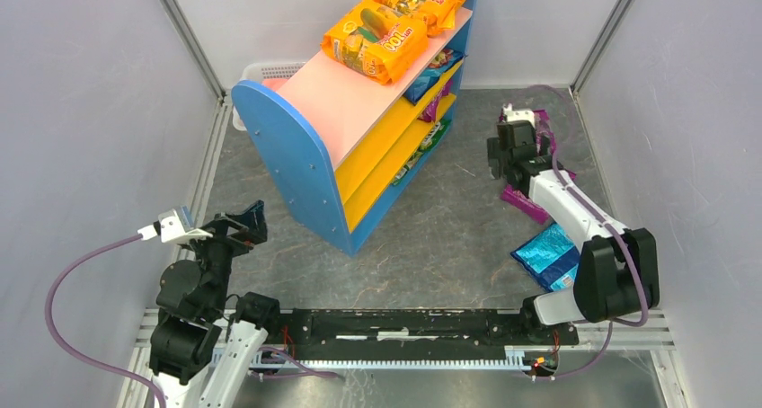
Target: Place and organize the candy bags onto the shelf
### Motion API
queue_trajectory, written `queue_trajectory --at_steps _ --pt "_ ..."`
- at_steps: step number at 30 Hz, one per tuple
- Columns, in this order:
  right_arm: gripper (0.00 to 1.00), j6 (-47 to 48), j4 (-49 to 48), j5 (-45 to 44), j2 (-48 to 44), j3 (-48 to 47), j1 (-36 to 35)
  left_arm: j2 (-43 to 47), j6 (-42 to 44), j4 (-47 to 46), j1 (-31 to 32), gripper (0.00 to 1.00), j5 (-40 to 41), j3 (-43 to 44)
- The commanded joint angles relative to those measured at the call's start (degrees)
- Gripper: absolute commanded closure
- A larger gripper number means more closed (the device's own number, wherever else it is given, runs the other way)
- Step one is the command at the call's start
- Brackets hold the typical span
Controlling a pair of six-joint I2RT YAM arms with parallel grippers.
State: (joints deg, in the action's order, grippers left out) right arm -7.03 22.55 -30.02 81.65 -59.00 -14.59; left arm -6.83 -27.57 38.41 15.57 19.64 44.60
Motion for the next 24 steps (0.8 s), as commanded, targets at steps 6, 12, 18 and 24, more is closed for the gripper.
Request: queue_trajectory --at_steps 6,12,18,24 --pt "0.02 -6.92 -5.1 16.72 -1.46 7.7 20.11 -0.64 2.08 -2.37 0.51 0.0 0.76 -0.26" --pt "0.02 -9.17 -7.95 22.93 -0.25 10.29 24.31 -0.6 2.17 -2.47 0.51 0.0 0.92 -0.3" --pt "0.19 -10.91 -10.71 29.82 -1.06 15.78 24.07 -0.97 2.17 -2.63 0.51 0.0 0.85 -0.37" --pt "0.25 -14.19 -14.81 35.68 -7.45 24.05 14.25 -1.31 2.16 -2.88 0.51 0.0 0.58 -0.39"
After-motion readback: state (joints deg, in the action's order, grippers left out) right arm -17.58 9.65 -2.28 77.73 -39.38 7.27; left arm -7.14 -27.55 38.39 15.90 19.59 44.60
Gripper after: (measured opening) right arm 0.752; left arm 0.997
